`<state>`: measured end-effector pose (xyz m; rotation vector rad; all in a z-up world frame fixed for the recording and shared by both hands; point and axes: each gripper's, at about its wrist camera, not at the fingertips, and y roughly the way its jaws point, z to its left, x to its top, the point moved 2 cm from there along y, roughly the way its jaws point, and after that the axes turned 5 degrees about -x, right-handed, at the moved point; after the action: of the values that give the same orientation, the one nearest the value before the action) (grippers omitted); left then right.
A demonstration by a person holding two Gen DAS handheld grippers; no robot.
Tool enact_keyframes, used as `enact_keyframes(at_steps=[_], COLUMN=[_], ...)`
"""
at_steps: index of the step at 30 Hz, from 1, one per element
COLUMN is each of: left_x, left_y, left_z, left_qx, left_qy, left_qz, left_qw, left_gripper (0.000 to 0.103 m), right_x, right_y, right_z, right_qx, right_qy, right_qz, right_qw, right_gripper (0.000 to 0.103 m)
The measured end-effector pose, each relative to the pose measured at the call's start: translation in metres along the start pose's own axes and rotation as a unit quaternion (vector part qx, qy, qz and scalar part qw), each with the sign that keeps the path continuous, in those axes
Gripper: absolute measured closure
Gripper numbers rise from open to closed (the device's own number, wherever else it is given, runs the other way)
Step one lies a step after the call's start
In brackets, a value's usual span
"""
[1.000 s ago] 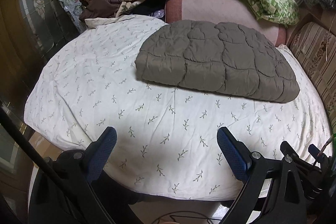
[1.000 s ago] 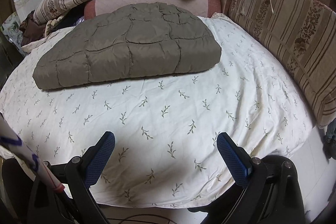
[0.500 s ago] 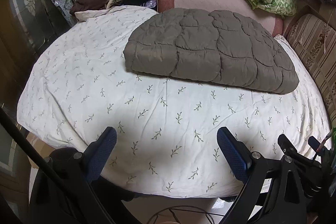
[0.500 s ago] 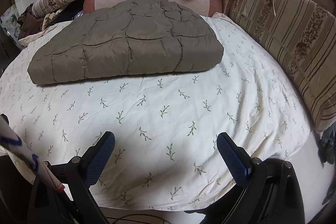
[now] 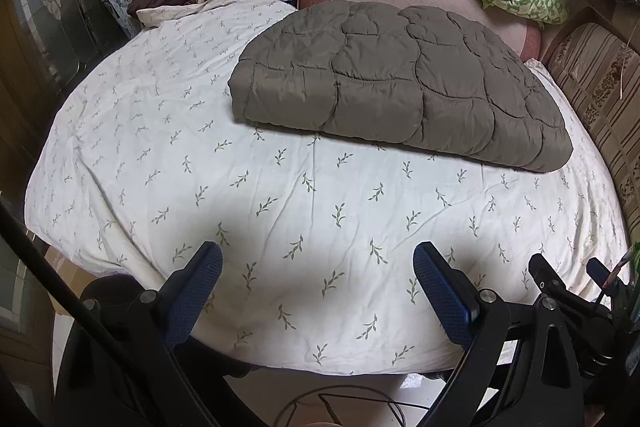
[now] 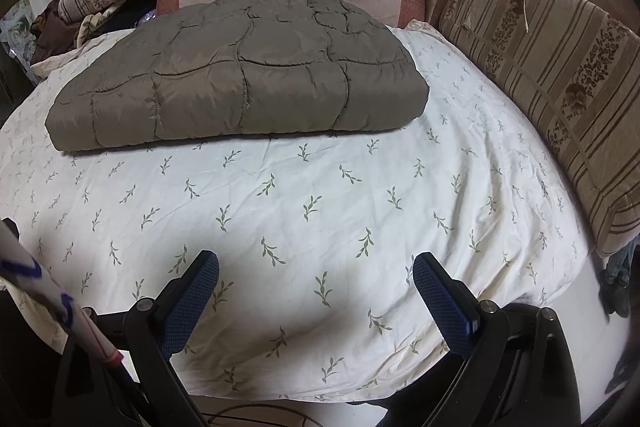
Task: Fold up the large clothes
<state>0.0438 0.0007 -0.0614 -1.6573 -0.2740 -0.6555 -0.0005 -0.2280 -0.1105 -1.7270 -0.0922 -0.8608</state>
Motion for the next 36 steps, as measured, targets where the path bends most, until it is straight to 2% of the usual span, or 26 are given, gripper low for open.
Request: enact_keyframes(at_steps=[12,20,28,36], left_x=[0.005,0.003,0.0,-0.002], left_y=[0.002,0.005,0.006,0.011], left_z=[0.014,0.008,0.004,0.002], left_qx=[0.016,0.02,0.063,0.055], left_qy=[-0.012,0.0,0.024,0.029], left_qz=[-0.007,-0.004,-0.024,-0.014], left_qw=[0.9998,0.9998,0.9975,0.998], left_gripper=[0.007,0.007,0.007,0.007], right_x=[0.0,-0.002,-0.003,-0.004], right_y=[0.003,0.004,0.007,0.008], right_z=[0.0,0.0,-0.003,-0.004], right_qx=[-0.013,-0.019,-0.023,-0.023], right_qy=[-0.009,-0.016,-0.015,-0.016], right_qz=[0.003,0.003,0.009,0.011], right_qw=[1.0,1.0,1.0,1.0], right_gripper=[0.003,0.003,0.003,0.003])
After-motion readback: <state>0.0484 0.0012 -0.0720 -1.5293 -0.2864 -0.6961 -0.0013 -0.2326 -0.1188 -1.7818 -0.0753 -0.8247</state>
